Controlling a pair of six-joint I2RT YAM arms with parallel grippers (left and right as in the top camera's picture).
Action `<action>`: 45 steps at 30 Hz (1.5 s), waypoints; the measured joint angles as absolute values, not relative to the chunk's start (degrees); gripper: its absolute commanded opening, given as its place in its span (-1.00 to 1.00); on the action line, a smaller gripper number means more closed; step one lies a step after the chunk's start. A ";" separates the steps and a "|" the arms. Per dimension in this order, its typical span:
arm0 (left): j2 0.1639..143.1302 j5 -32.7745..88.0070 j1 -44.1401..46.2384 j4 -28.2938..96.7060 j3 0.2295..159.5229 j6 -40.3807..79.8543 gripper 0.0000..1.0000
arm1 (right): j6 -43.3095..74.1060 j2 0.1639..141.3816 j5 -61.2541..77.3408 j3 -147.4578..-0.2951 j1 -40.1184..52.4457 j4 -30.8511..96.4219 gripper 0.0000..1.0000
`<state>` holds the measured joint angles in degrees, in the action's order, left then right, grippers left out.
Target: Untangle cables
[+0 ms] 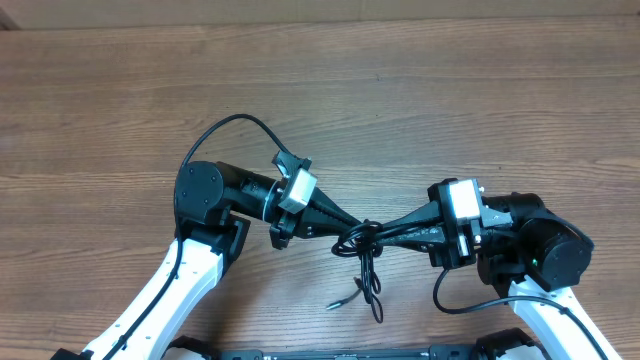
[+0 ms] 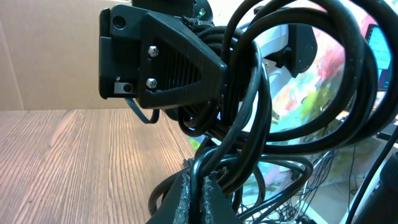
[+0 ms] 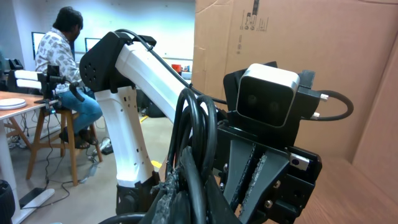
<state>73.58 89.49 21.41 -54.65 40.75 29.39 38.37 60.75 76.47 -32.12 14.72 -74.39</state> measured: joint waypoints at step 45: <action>73.30 50.22 17.82 -19.40 40.86 54.85 0.10 | 37.71 61.98 74.59 -32.12 14.74 -74.15 -0.93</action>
